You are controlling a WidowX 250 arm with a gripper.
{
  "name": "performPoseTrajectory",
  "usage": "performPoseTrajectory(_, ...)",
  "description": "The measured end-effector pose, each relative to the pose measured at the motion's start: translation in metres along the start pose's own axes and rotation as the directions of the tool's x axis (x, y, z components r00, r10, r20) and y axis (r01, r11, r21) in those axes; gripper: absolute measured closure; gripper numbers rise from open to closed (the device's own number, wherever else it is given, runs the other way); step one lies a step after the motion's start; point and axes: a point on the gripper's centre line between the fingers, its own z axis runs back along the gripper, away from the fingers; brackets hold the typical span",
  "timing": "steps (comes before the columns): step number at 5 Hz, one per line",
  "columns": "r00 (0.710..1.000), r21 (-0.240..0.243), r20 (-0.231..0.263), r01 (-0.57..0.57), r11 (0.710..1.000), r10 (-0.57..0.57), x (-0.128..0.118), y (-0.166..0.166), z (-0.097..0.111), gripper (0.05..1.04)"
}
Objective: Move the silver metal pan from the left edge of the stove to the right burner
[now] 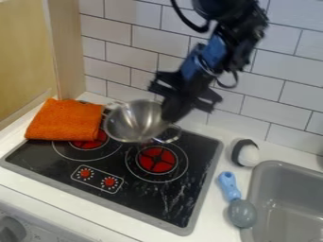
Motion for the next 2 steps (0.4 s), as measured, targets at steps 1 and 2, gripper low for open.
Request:
performPoseTrajectory(1, 0.999, -0.012, 0.023, 0.040, 0.999, -0.040, -0.002, -0.024, 0.006, 1.033)
performPoseTrajectory(2, 0.997, -0.011, 0.032, 0.073, 0.997, -0.073, -0.003, -0.039, 0.006, 1.033)
